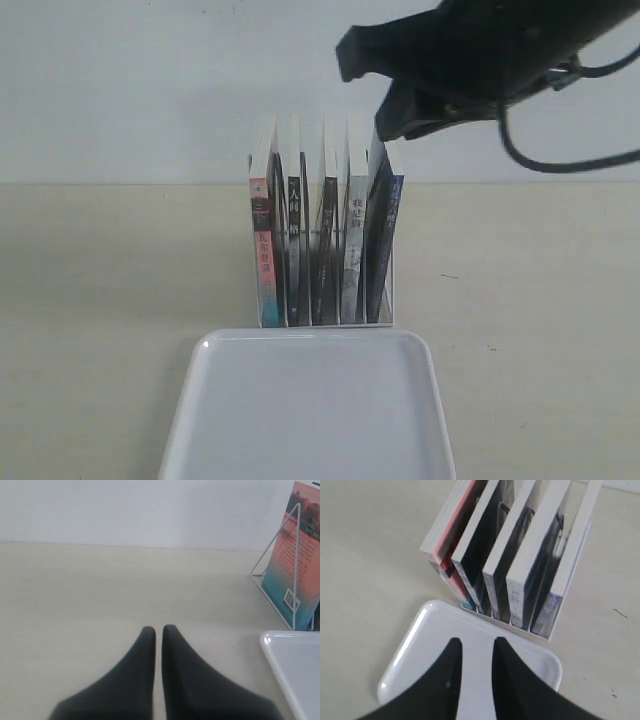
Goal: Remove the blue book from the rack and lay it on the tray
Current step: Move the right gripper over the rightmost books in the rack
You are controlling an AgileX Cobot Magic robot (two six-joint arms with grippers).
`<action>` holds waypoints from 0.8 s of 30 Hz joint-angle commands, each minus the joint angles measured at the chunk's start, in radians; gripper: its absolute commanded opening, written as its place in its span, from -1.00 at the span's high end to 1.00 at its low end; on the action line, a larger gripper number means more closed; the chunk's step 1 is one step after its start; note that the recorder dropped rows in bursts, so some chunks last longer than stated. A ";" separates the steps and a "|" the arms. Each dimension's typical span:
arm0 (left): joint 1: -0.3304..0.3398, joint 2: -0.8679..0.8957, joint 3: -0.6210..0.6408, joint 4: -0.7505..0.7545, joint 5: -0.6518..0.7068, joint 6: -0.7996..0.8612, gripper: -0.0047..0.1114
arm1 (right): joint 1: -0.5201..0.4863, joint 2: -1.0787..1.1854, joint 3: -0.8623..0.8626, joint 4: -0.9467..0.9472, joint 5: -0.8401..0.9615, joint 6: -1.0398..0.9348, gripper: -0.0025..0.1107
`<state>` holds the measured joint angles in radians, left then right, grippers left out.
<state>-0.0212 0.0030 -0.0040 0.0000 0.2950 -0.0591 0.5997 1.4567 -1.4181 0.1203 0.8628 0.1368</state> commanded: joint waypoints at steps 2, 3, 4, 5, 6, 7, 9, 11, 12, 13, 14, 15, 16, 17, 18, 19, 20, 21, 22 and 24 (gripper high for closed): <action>0.001 -0.003 0.004 -0.011 0.002 0.002 0.85 | 0.018 0.152 -0.155 -0.065 0.049 0.062 0.57; 0.001 -0.003 0.004 -0.011 0.002 0.002 0.85 | 0.018 0.174 -0.178 -0.094 0.062 0.086 0.58; 0.001 -0.003 0.004 -0.011 0.002 0.002 0.85 | 0.018 0.205 -0.206 -0.127 0.068 0.107 0.58; 0.001 -0.003 0.004 -0.011 0.002 0.002 0.85 | 0.018 0.222 -0.221 -0.156 0.068 0.131 0.58; 0.001 -0.003 0.004 -0.011 0.002 0.002 0.85 | 0.018 0.238 -0.233 -0.174 0.065 0.147 0.58; 0.001 -0.003 0.004 -0.011 0.002 0.002 0.85 | 0.018 0.259 -0.246 -0.189 0.053 0.159 0.58; 0.001 -0.003 0.004 -0.011 0.002 0.002 0.85 | 0.018 0.285 -0.255 -0.202 0.022 0.168 0.58; 0.001 -0.003 0.004 -0.011 0.002 0.002 0.85 | 0.018 0.311 -0.262 -0.210 -0.007 0.171 0.58; 0.001 -0.003 0.004 -0.011 0.002 0.002 0.85 | 0.018 0.318 -0.262 -0.210 -0.024 0.171 0.58; 0.001 -0.003 0.004 -0.011 0.002 0.002 0.85 | 0.018 0.324 -0.262 -0.215 -0.041 0.184 0.58; 0.001 -0.003 0.004 -0.011 0.002 0.002 0.85 | 0.018 0.331 -0.262 -0.223 -0.054 0.203 0.58; 0.001 -0.003 0.004 -0.011 0.002 0.002 0.85 | 0.018 0.335 -0.262 -0.234 -0.068 0.220 0.57; 0.001 -0.003 0.004 -0.011 0.002 0.002 0.85 | 0.018 0.339 -0.262 -0.247 -0.080 0.234 0.55; 0.001 -0.003 0.004 -0.011 0.002 0.002 0.85 | 0.018 0.341 -0.262 -0.266 -0.089 0.246 0.51; 0.001 -0.003 0.004 -0.011 0.002 0.002 0.85 | 0.018 0.343 -0.262 -0.287 -0.093 0.264 0.40; 0.001 -0.003 0.004 -0.011 0.002 0.002 0.85 | 0.018 0.343 -0.262 -0.300 -0.094 0.280 0.29; 0.001 -0.003 0.004 -0.011 0.002 0.002 0.85 | 0.018 0.343 -0.262 -0.307 -0.094 0.280 0.21; 0.001 -0.003 0.004 -0.011 0.002 0.002 0.85 | 0.018 0.346 -0.262 -0.314 -0.091 0.280 0.13; 0.001 -0.003 0.004 -0.011 0.002 0.002 0.85 | 0.018 0.348 -0.262 -0.314 -0.087 0.280 0.10; 0.001 -0.003 0.004 -0.011 0.002 0.002 0.85 | 0.018 0.349 -0.262 -0.314 -0.082 0.280 0.11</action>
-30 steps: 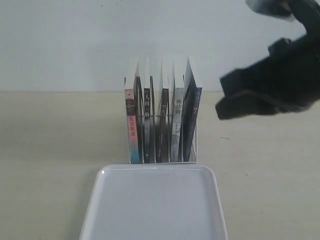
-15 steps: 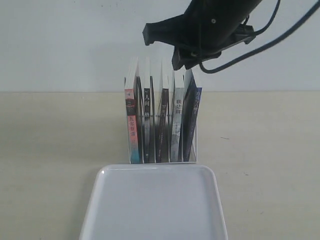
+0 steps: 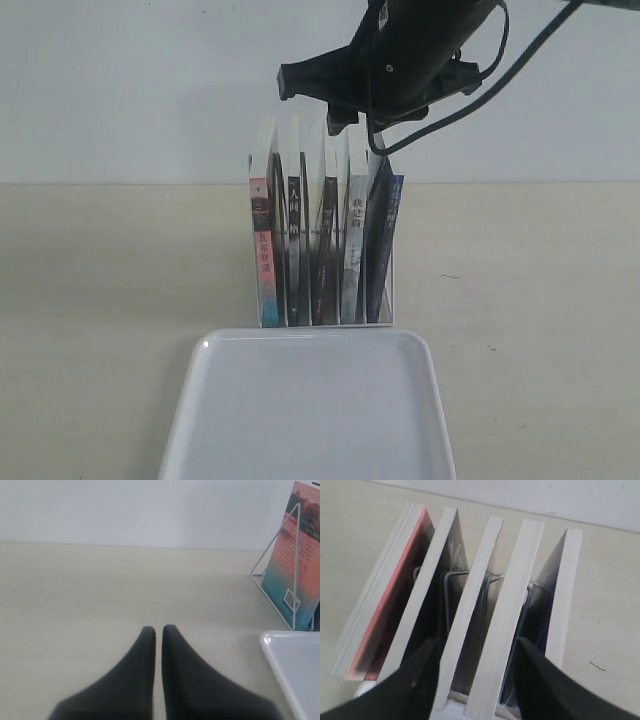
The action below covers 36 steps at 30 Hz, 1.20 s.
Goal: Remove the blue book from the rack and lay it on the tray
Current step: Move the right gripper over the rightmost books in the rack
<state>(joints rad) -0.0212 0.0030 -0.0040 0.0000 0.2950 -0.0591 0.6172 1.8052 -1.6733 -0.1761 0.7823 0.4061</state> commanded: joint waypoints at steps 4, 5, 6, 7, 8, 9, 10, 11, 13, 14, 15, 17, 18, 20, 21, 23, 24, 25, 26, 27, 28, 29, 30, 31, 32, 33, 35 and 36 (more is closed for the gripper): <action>0.001 -0.003 0.004 -0.011 0.002 0.002 0.85 | 0.001 0.002 -0.002 -0.016 0.002 0.021 0.11; 0.001 -0.003 0.004 -0.011 0.002 0.002 0.85 | 0.001 0.002 -0.002 -0.016 0.004 0.026 0.11; 0.001 -0.003 0.004 -0.011 0.002 0.002 0.85 | 0.001 0.002 -0.002 -0.016 0.004 0.032 0.15; 0.001 -0.003 0.004 -0.011 0.002 0.002 0.85 | 0.001 0.002 -0.002 -0.016 0.004 0.044 0.20; 0.001 -0.003 0.004 -0.011 0.002 0.002 0.85 | 0.001 0.002 -0.002 -0.016 0.004 0.058 0.28; 0.001 -0.003 0.004 -0.011 0.002 0.002 0.85 | 0.003 0.006 -0.002 -0.016 0.004 0.058 0.34; 0.001 -0.003 0.004 -0.011 0.002 0.002 0.85 | 0.003 0.009 -0.002 -0.016 0.004 0.058 0.42; 0.001 -0.003 0.004 -0.011 0.002 0.002 0.85 | 0.003 0.013 -0.002 -0.016 0.004 0.058 0.48; 0.001 -0.003 0.004 -0.011 0.002 0.002 0.85 | 0.003 0.022 -0.002 -0.016 0.004 0.063 0.50; 0.001 -0.003 0.004 -0.011 0.002 0.002 0.85 | 0.003 0.032 -0.002 -0.016 0.004 0.065 0.50; 0.001 -0.003 0.004 -0.011 0.002 0.002 0.85 | 0.003 0.035 -0.002 -0.016 0.004 0.065 0.50; 0.001 -0.003 0.004 -0.011 0.002 0.002 0.85 | 0.003 0.043 -0.002 -0.016 0.002 0.065 0.50; 0.001 -0.003 0.004 -0.011 0.002 0.002 0.85 | 0.003 0.047 -0.002 -0.020 0.002 0.065 0.50; 0.001 -0.003 0.004 -0.011 0.002 0.002 0.85 | 0.003 0.047 -0.002 -0.024 0.000 0.061 0.50; 0.001 -0.003 0.004 -0.011 0.002 0.002 0.85 | 0.003 0.047 -0.002 -0.030 0.000 0.058 0.50; 0.001 -0.003 0.004 -0.011 0.002 0.002 0.85 | 0.003 0.047 -0.002 -0.050 0.000 0.058 0.50; 0.001 -0.003 0.004 -0.011 0.002 0.002 0.85 | 0.003 0.047 -0.002 -0.053 0.000 0.058 0.50; 0.001 -0.003 0.004 -0.011 0.002 0.002 0.85 | 0.003 0.047 -0.002 -0.063 0.000 0.058 0.50; 0.001 -0.003 0.004 -0.011 0.002 0.002 0.85 | 0.003 0.047 -0.002 -0.075 -0.002 0.058 0.49; 0.001 -0.003 0.004 -0.011 0.002 0.002 0.85 | 0.003 0.047 -0.002 -0.087 -0.005 0.063 0.44; 0.001 -0.003 0.004 -0.011 0.002 0.002 0.85 | 0.003 0.047 -0.002 -0.090 -0.008 0.063 0.37; 0.001 -0.003 0.004 -0.011 0.002 0.002 0.85 | 0.003 0.047 -0.002 -0.091 -0.008 0.063 0.27; 0.001 -0.003 0.004 -0.011 0.002 0.002 0.85 | 0.003 0.047 -0.002 -0.091 -0.009 0.063 0.18; 0.001 -0.003 0.004 -0.011 0.002 0.002 0.85 | 0.003 0.047 -0.002 -0.091 -0.012 0.063 0.13; 0.001 -0.003 0.004 -0.011 0.002 0.002 0.85 | 0.003 0.047 -0.002 -0.091 -0.017 0.063 0.10; 0.001 -0.003 0.004 -0.011 0.002 0.002 0.85 | 0.003 0.047 -0.002 -0.091 -0.021 0.063 0.10; 0.001 -0.003 0.004 -0.011 0.002 0.002 0.85 | 0.003 0.047 -0.002 -0.091 -0.026 0.071 0.10; 0.001 -0.003 0.004 -0.011 0.002 0.002 0.85 | 0.003 0.050 -0.002 -0.091 -0.028 0.076 0.10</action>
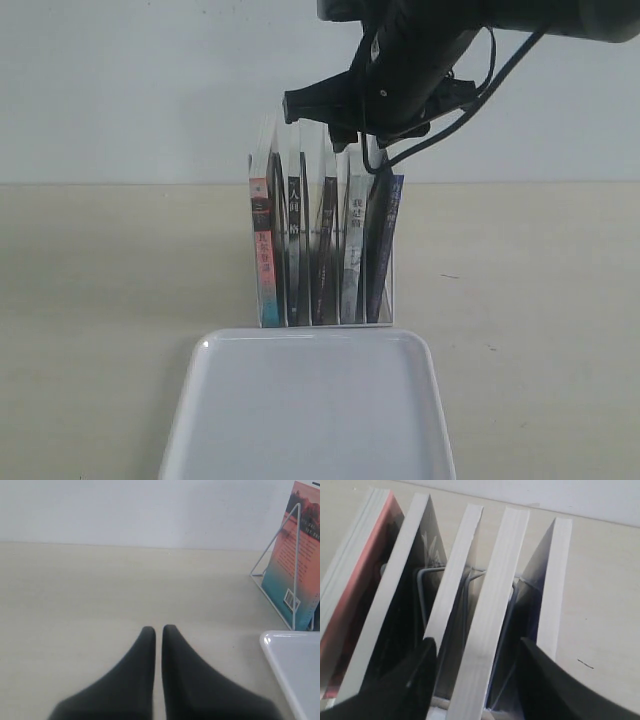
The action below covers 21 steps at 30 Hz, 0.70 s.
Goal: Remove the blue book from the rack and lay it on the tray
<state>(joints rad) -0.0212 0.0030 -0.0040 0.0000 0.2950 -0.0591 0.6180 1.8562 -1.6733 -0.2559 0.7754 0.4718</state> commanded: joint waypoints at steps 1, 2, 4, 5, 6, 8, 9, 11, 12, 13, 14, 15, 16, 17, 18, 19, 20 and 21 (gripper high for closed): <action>0.001 -0.003 0.004 -0.011 0.002 0.002 0.85 | 0.002 0.001 -0.002 -0.012 -0.022 0.012 0.10; 0.001 -0.003 0.004 -0.011 0.002 0.002 0.85 | 0.002 0.006 -0.002 -0.012 -0.022 0.011 0.10; 0.001 -0.003 0.004 -0.011 0.002 0.002 0.85 | 0.002 0.017 -0.002 -0.012 -0.022 0.011 0.10; 0.001 -0.003 0.004 -0.011 0.002 0.002 0.85 | 0.002 0.022 -0.002 -0.012 -0.022 0.011 0.10; 0.001 -0.003 0.004 -0.011 0.002 0.002 0.85 | 0.002 0.028 -0.002 -0.012 -0.022 0.013 0.12; 0.001 -0.003 0.004 -0.011 0.002 0.002 0.85 | 0.002 0.037 -0.002 -0.012 -0.022 0.015 0.23; 0.001 -0.003 0.004 -0.011 0.002 0.002 0.85 | 0.002 0.037 -0.002 -0.012 -0.022 0.015 0.29; 0.001 -0.003 0.004 -0.011 0.002 0.002 0.85 | 0.002 0.038 -0.002 -0.014 -0.020 0.015 0.43; 0.001 -0.003 0.004 -0.011 0.002 0.002 0.85 | 0.002 0.038 -0.002 -0.014 -0.018 0.015 0.48; 0.001 -0.003 0.004 -0.011 0.002 0.002 0.85 | 0.002 0.038 -0.002 -0.014 -0.015 0.015 0.48; 0.001 -0.003 0.004 -0.011 0.002 0.002 0.85 | 0.002 0.038 -0.002 -0.014 -0.013 0.015 0.47; 0.001 -0.003 0.004 -0.011 0.002 0.002 0.85 | 0.002 0.038 -0.002 -0.014 -0.013 0.015 0.47; 0.001 -0.003 0.004 -0.011 0.002 0.002 0.85 | 0.002 0.038 -0.002 -0.016 -0.013 0.015 0.45; 0.001 -0.003 0.004 -0.011 0.002 0.002 0.85 | 0.002 0.038 -0.002 -0.022 -0.010 0.015 0.40; 0.001 -0.003 0.004 -0.011 0.002 0.002 0.85 | 0.002 0.038 -0.002 -0.028 -0.009 0.015 0.36; 0.001 -0.003 0.004 -0.011 0.002 0.002 0.85 | 0.002 0.038 -0.002 -0.028 -0.009 0.015 0.32; 0.001 -0.003 0.004 -0.011 0.002 0.002 0.85 | 0.002 0.038 -0.002 -0.030 -0.009 0.015 0.29; 0.001 -0.003 0.004 -0.011 0.002 0.002 0.85 | 0.002 0.038 -0.002 -0.030 -0.009 0.015 0.28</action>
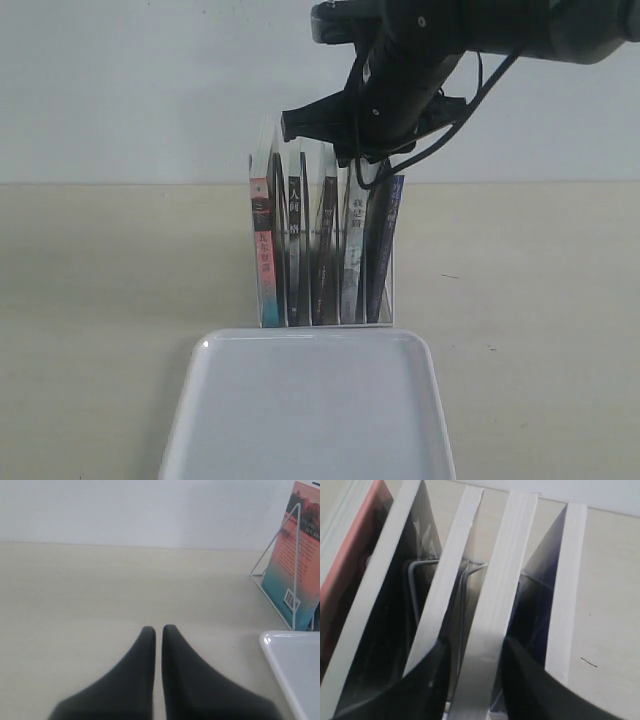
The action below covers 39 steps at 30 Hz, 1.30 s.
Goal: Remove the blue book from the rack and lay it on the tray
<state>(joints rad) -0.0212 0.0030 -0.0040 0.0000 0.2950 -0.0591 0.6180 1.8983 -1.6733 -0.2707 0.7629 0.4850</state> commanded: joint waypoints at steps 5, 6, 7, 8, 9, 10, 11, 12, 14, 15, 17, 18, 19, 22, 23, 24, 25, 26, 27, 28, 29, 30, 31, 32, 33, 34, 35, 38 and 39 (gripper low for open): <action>0.001 -0.003 0.004 -0.011 0.002 0.002 0.85 | 0.002 -0.004 -0.002 -0.015 0.004 0.005 0.29; 0.001 -0.003 0.004 -0.011 0.002 0.002 0.85 | 0.002 -0.004 -0.002 -0.015 0.004 0.005 0.29; 0.001 -0.003 0.004 -0.011 0.002 0.002 0.85 | 0.002 -0.004 -0.002 -0.013 0.004 0.005 0.29; 0.001 -0.003 0.004 -0.011 0.002 0.002 0.85 | 0.002 -0.001 -0.002 -0.010 0.004 0.005 0.29; 0.001 -0.003 0.004 -0.011 0.002 0.002 0.85 | 0.002 -0.001 -0.002 -0.003 0.004 0.005 0.29; 0.001 -0.003 0.004 -0.011 0.002 0.002 0.85 | 0.002 -0.001 -0.002 0.000 0.006 0.005 0.29; 0.001 -0.003 0.004 -0.011 0.002 0.002 0.85 | 0.002 -0.001 -0.002 0.000 0.006 0.005 0.29; 0.001 -0.003 0.004 -0.011 0.002 0.002 0.85 | 0.002 -0.001 -0.002 0.000 0.006 0.005 0.29; 0.001 -0.003 0.004 -0.011 0.002 0.002 0.85 | 0.002 -0.001 -0.002 0.000 0.008 0.005 0.29; 0.001 -0.003 0.004 -0.011 0.002 0.002 0.85 | 0.002 -0.001 -0.002 0.000 0.013 0.005 0.29; 0.001 -0.003 0.004 -0.011 0.002 0.002 0.85 | 0.002 -0.001 -0.002 0.000 0.015 0.005 0.29; 0.001 -0.003 0.004 -0.011 0.002 0.002 0.85 | 0.002 -0.001 -0.002 0.000 0.015 0.005 0.29; 0.001 -0.003 0.004 -0.011 0.002 0.002 0.85 | 0.002 -0.001 -0.002 0.002 0.014 0.005 0.29; 0.001 -0.003 0.004 -0.011 0.002 0.002 0.85 | 0.002 -0.001 -0.002 0.015 0.012 0.005 0.29; 0.001 -0.003 0.004 -0.011 0.002 0.002 0.85 | 0.002 -0.001 -0.002 0.017 0.012 0.005 0.29; 0.001 -0.003 0.004 -0.011 0.002 0.002 0.85 | 0.004 -0.001 -0.002 0.017 0.012 0.005 0.29; 0.001 -0.003 0.004 -0.011 0.002 0.002 0.85 | 0.004 -0.001 -0.002 0.017 0.012 0.005 0.29; 0.001 -0.003 0.004 -0.011 0.002 0.002 0.85 | 0.004 -0.001 -0.002 0.017 0.015 0.005 0.29; 0.001 -0.003 0.004 -0.011 0.002 0.002 0.85 | 0.004 -0.001 -0.002 0.017 0.015 0.005 0.29; 0.001 -0.003 0.004 -0.011 0.002 0.002 0.85 | 0.005 -0.001 -0.002 0.015 0.018 0.005 0.29; 0.001 -0.003 0.004 -0.011 0.002 0.002 0.85 | 0.006 -0.001 -0.002 0.015 0.018 0.005 0.29; 0.001 -0.003 0.004 -0.011 0.002 0.002 0.85 | 0.009 -0.001 -0.002 0.012 0.022 0.005 0.29; 0.001 -0.003 0.004 -0.011 0.002 0.002 0.85 | 0.009 -0.001 -0.002 0.012 0.022 0.005 0.29; 0.001 -0.003 0.004 -0.011 0.002 0.002 0.85 | 0.009 -0.001 -0.002 0.012 0.022 0.005 0.29; 0.001 -0.003 0.004 -0.011 0.002 0.002 0.85 | 0.009 -0.001 -0.002 0.012 0.027 0.005 0.29; 0.001 -0.003 0.004 -0.011 0.002 0.002 0.85 | 0.009 -0.001 -0.002 0.012 0.029 0.005 0.29; 0.001 -0.003 0.004 -0.011 0.002 0.002 0.85 | 0.009 -0.001 -0.002 0.014 0.029 0.005 0.29; 0.001 -0.003 0.004 -0.011 0.002 0.002 0.85 | 0.009 -0.001 -0.002 0.014 0.042 0.005 0.35; 0.001 -0.003 0.004 -0.011 0.002 0.002 0.85 | 0.009 -0.001 -0.002 0.014 0.048 0.005 0.48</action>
<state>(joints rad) -0.0212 0.0030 -0.0040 0.0000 0.2950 -0.0591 0.6266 1.8983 -1.6733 -0.2550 0.8017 0.4869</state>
